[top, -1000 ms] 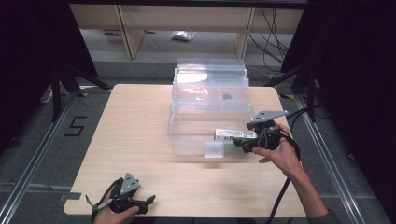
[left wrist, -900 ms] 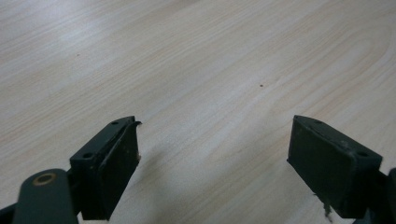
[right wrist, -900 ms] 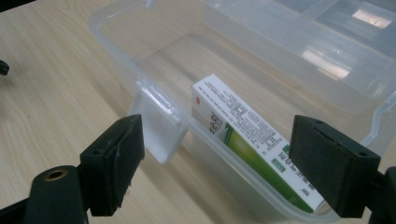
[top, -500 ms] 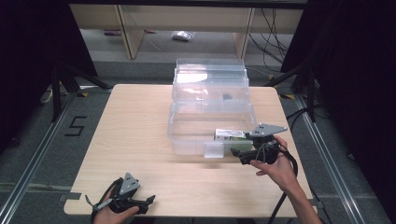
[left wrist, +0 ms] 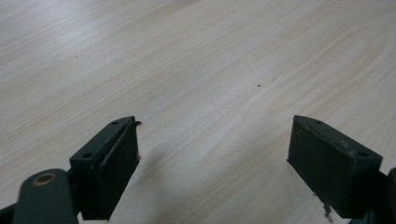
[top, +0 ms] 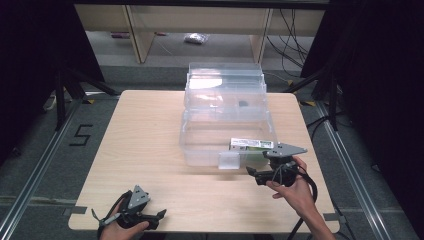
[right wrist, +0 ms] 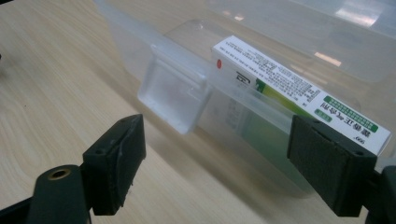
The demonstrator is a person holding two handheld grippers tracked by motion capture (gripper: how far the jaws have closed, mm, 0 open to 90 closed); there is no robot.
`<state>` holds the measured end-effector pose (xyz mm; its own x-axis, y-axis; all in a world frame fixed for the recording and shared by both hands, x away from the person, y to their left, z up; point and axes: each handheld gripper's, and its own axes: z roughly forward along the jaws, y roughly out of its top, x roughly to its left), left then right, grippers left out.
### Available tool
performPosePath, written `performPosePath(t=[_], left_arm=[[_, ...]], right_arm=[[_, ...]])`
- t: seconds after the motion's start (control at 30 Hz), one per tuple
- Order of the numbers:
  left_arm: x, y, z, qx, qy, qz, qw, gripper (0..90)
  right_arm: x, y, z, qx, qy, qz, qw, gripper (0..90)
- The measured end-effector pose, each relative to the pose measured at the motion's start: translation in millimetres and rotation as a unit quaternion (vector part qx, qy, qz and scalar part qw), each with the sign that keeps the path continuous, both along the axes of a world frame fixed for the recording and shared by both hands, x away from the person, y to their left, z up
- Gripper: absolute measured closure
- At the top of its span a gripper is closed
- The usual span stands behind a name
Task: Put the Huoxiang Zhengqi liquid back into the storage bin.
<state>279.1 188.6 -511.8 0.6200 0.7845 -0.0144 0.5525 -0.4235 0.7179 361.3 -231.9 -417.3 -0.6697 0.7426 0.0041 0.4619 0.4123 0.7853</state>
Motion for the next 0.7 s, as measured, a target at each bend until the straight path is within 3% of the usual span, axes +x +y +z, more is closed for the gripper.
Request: performPosePath(t=[0.1, 0.2, 0.23, 0.37, 0.43, 0.47, 0.5, 0.53, 0.6, 0.7], left_arm=[[-0.6, -0.3, 0.4, -0.002, 0.002, 0.001, 1.0, 15.7], [-0.5, -0.1, 0.9, 0.006, 0.003, 0.002, 1.0, 15.7], [-0.4, 0.0, 0.9, 0.006, 0.003, 0.002, 1.0, 15.7], [-0.4, 0.0, 0.9, 0.005, 0.003, 0.001, 1.0, 15.7], [-0.2, 0.1, 0.4, 0.002, 0.0, 0.001, 1.0, 15.7], [-0.5, -0.1, 0.5, 0.001, 0.0, 0.001, 1.0, 15.7], [-0.1, 0.0, 0.8, 0.006, 0.004, 0.001, 1.0, 15.7], [-0.7, -0.4, 0.9, 0.004, 0.003, 0.002, 1.0, 15.7], [-0.1, 0.8, 1.7, 0.014, 0.004, -0.006, 0.9999, 15.7], [-0.3, 0.9, 1.8, 0.012, 0.003, -0.006, 0.9999, 15.7]], right_arm=[[-1.9, -2.2, -5.1, -0.004, -0.006, 0.005, 1.0, 20.3], [-8.3, -1.8, -8.8, 0.005, 0.017, -0.004, 0.9998, 20.1], [-7.5, -2.9, -10.3, 0.003, 0.006, 0.002, 1.0, 20.0], [-12.1, -3.7, -15.3, 0.006, 0.013, 0.009, 0.9999, 19.9], [-12.8, -5.2, -16.9, 0.005, -0.003, 0.017, 0.9998, 20.9], [-15.9, -5.0, -17.2, 0.008, 0.009, 0.012, 0.9999, 20.3], [-15.4, -6.2, -18.9, 0.006, 0.0, 0.016, 0.9998, 19.6], [-18.6, -5.9, -19.7, 0.012, 0.013, 0.008, 0.9998, 19.7], [-19.4, -6.7, -22.3, 0.012, 0.009, 0.011, 0.9998, 19.5], [-20.1, -8.0, -25.2, 0.01, 0.01, 0.019, 0.9997, 19.0]])
